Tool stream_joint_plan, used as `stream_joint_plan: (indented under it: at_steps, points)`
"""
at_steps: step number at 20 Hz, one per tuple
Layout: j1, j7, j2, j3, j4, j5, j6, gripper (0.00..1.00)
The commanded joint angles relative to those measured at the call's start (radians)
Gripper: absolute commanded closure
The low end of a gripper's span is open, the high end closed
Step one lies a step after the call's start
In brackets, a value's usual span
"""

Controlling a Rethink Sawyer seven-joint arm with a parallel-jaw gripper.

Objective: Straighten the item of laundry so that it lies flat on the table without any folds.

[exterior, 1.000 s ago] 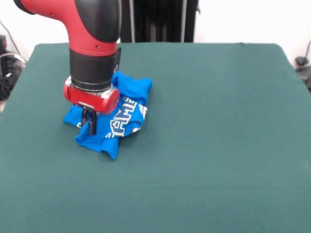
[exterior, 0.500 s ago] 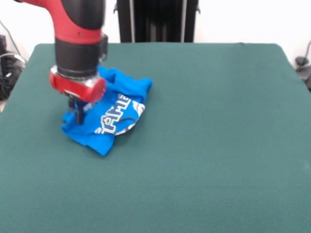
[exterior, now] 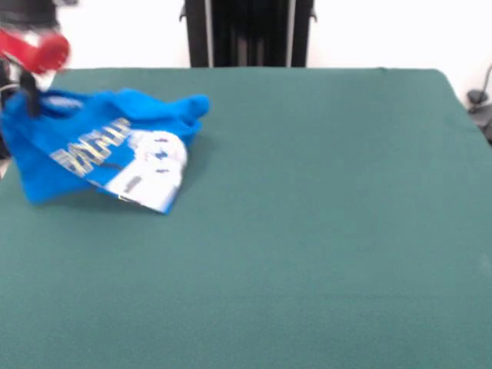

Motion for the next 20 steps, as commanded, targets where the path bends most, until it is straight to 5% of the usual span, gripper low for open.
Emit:
stream_joint_plan:
  at_steps: [1, 20]
  points:
    - [-0.064, -0.150, -0.163, 0.132, 0.081, -0.028, 0.263, 1.00]
    - [-0.206, -0.279, -0.233, 0.227, -0.033, -0.131, 0.463, 1.00]
